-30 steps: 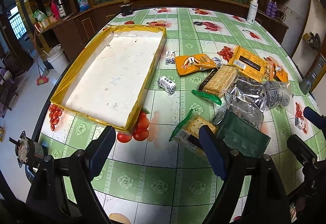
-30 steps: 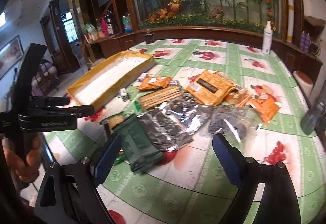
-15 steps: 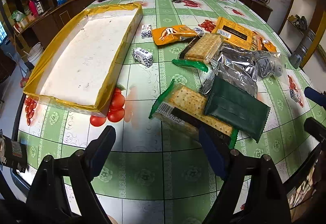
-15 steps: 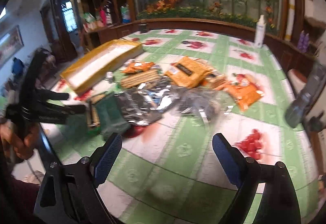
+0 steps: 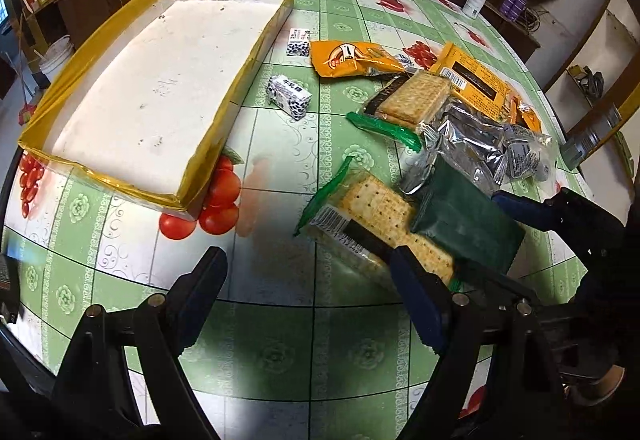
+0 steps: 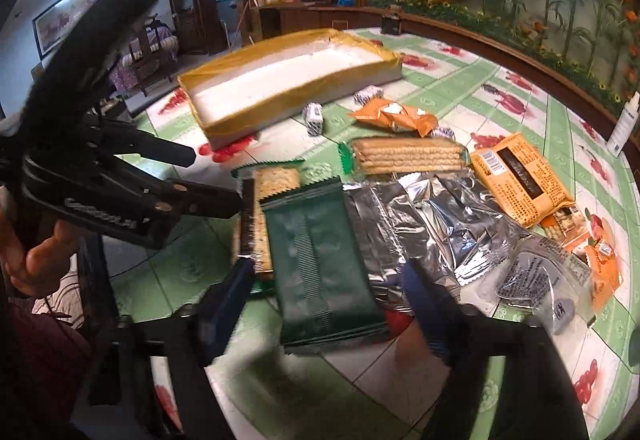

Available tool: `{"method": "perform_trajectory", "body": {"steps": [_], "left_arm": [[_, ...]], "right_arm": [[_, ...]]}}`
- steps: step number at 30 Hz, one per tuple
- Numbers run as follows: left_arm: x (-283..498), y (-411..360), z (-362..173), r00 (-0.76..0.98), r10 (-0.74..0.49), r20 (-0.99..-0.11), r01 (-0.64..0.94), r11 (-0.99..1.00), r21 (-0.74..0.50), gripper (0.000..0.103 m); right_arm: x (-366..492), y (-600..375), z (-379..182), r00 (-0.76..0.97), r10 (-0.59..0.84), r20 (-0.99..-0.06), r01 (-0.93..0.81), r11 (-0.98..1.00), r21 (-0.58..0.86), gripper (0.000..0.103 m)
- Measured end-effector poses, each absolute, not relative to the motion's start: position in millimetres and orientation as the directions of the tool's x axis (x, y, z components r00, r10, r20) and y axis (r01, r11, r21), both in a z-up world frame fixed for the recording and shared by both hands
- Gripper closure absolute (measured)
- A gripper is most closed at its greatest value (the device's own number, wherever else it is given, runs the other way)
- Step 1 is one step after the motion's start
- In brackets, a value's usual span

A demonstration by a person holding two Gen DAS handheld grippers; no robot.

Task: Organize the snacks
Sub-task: 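Grasp the green-ended cracker pack with the left tool while the right tool grasps the dark green packet, then carry both packets over the white tray and open both tools to drop them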

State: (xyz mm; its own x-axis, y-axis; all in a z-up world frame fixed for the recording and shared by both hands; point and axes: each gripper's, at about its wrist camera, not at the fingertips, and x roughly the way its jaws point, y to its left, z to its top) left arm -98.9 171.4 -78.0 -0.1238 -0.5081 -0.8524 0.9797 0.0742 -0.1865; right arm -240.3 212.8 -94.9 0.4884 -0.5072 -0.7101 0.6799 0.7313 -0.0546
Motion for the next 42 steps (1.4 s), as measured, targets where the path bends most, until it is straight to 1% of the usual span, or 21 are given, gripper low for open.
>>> {"method": "perform_trajectory", "body": {"steps": [1,2,6,10,16,17,18,19,20,21,27,32,37,42], "left_arm": [[-100.5,168.8,-78.0,-0.132,-0.502,-0.855,0.978,0.075,-0.195,0.019],[-102.6,166.5,-78.1,-0.146,-0.494,-0.857,0.974,0.077,-0.211,0.019],[-112.7,157.2,-76.4,-0.216,-0.479,-0.851,0.955,0.077,-0.286,0.019],[-123.0,146.2,-76.9,-0.231,-0.464,-0.855,0.945,0.101,-0.31,0.019],[-141.3,139.0,-81.4,-0.103,-0.465,-0.879,0.982,0.091,-0.163,0.019],[-142.0,139.7,-82.0,-0.088,-0.466,-0.88,0.987,0.078,-0.14,0.022],[-142.8,141.1,-81.4,-0.067,-0.473,-0.879,0.992,0.062,-0.109,0.035],[-141.8,143.2,-81.6,-0.048,-0.478,-0.877,0.996,0.047,-0.079,0.041],[-140.4,145.7,-81.5,-0.037,-0.484,-0.874,0.998,0.03,-0.058,0.052],[-137.7,148.5,-81.5,-0.027,-0.491,-0.871,0.999,0.019,-0.042,0.058],[-125.0,159.8,-78.3,-0.042,-0.512,-0.858,0.999,0.007,-0.053,0.059],[-125.8,169.8,-54.0,-0.038,-0.567,-0.823,0.999,-0.008,-0.041,0.058],[-109.7,174.3,-30.2,-0.015,-0.619,-0.785,0.999,0.02,-0.034,0.058],[-86.1,174.6,-24.3,-0.001,-0.634,-0.773,0.997,0.062,-0.052,0.058]], "right_arm": [[-242.4,211.3,-93.9,0.481,-0.516,-0.709,0.689,0.722,-0.058,0.056],[-245.5,208.8,-92.9,0.475,-0.516,-0.713,0.698,0.714,-0.052,0.059],[-267.5,204.5,-92.5,0.466,-0.517,-0.718,0.734,0.679,-0.013,0.059],[-290.5,209.5,-91.4,0.472,-0.531,-0.703,0.772,0.635,0.039,0.059],[-310.8,217.1,-85.4,0.5,-0.555,-0.665,0.794,0.6,0.096,0.059],[-313.0,217.9,-83.8,0.502,-0.559,-0.659,0.797,0.596,0.102,0.059],[-314.2,218.5,-82.4,0.503,-0.563,-0.656,0.799,0.592,0.104,0.059],[-314.3,218.9,-80.8,0.503,-0.566,-0.653,0.8,0.59,0.106,0.059],[-315.1,219.6,-78.9,0.506,-0.567,-0.649,0.801,0.589,0.11,0.059],[-315.7,220.3,-77.6,0.509,-0.569,-0.646,0.801,0.588,0.113,0.059],[-312.0,220.4,-71.0,0.523,-0.584,-0.621,0.804,0.581,0.13,0.059],[-303.1,223.4,-59.5,0.53,-0.601,-0.599,0.803,0.583,0.126,0.059],[-293.1,224.7,-47.7,0.537,-0.611,-0.582,0.798,0.592,0.116,0.059],[-279.4,221.9,-38.6,0.551,-0.608,-0.571,0.787,0.607,0.113,0.059]]}}
